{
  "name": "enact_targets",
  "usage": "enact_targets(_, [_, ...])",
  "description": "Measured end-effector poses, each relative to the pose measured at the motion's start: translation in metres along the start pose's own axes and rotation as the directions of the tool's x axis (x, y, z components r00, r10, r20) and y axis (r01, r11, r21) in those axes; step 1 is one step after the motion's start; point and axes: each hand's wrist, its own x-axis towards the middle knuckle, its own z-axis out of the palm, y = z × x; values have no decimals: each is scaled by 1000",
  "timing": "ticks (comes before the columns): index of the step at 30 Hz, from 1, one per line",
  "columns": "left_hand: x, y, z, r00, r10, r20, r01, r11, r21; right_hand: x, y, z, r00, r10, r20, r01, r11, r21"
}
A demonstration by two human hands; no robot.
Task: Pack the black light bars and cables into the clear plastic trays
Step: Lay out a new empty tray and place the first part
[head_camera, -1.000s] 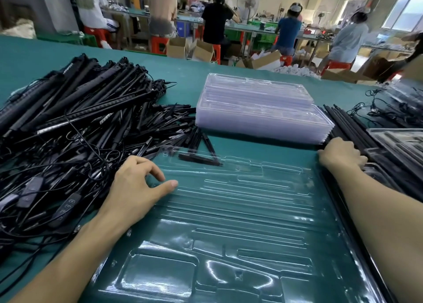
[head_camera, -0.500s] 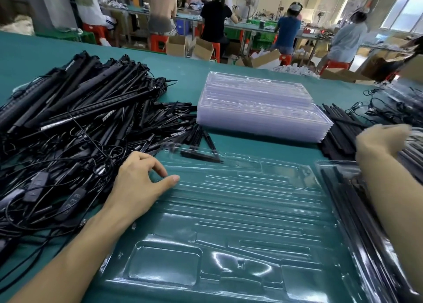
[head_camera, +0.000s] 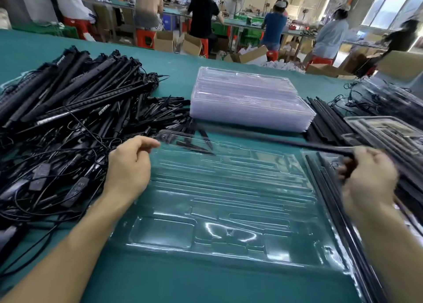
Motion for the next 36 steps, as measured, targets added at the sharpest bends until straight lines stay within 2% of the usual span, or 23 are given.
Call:
enact_targets(2, [1, 1, 1, 999, 2, -32, -4, 996, -85, -8, 13, 0, 996, 9, 92, -2, 998, -70])
enact_targets(7, [6, -4, 6, 984, -178, 13, 172, 925, -339, -12, 18, 7, 993, 35, 114, -15, 985, -171])
enact_targets(10, [11, -9, 2, 971, -240, -23, 214, 902, -375, -17, 19, 9, 987, 74, 141, -44, 978, -203])
enact_targets(13, [12, -10, -2, 969, -234, -75, 199, 928, -315, -20, 27, 7, 982, 99, 159, -59, 969, -241])
enact_targets(16, [6, -9, -3, 984, -157, -87, 140, 976, -169, -22, 32, 5, 981, 119, 150, -77, 962, -262])
enact_targets(19, [-2, -6, -4, 1000, 4, -3, -4, 1000, 21, -21, 34, 3, 972, 163, 172, -115, 959, -259])
enact_targets(21, [-6, 0, -4, 987, 152, 48, -154, 987, 51, -20, 33, 3, 963, 185, 194, -146, 969, -198])
enact_targets(23, [-9, 4, -4, 965, 235, 119, -245, 967, 76, -20, 31, 6, 959, 186, 214, -157, 977, -146])
enact_targets(26, [-10, 1, -5, 922, 268, 279, -327, 925, 192, -18, 26, 8, 960, 188, 208, -166, 979, -119])
enact_targets(28, [-11, 1, -6, 885, 315, 344, -398, 895, 203, -16, 24, 7, 958, 201, 204, -186, 979, -87])
enact_targets(30, [-11, 0, -5, 856, 370, 361, -453, 874, 176, -16, 21, 6, 950, 223, 218, -220, 975, -40])
enact_targets(31, [-10, 1, -4, 864, 382, 327, -455, 872, 183, -15, 20, 6, 943, 241, 229, -245, 970, -11])
enact_targets(33, [-9, 3, 0, 943, 304, 137, -321, 938, 129, -17, 18, 7, 924, 287, 253, -306, 951, 37])
enact_targets(34, [-10, 6, 2, 982, 186, 31, -187, 982, 14, -20, 18, 8, 913, 313, 263, -334, 942, 41])
enact_targets(35, [-11, 11, 5, 1000, 25, -9, -26, 985, -172, -23, 18, 11, 899, 341, 276, -363, 931, 33])
enact_targets(36, [-10, 16, 7, 990, -133, 46, 141, 916, -376, -28, 20, 15, 880, 372, 296, -394, 919, 18])
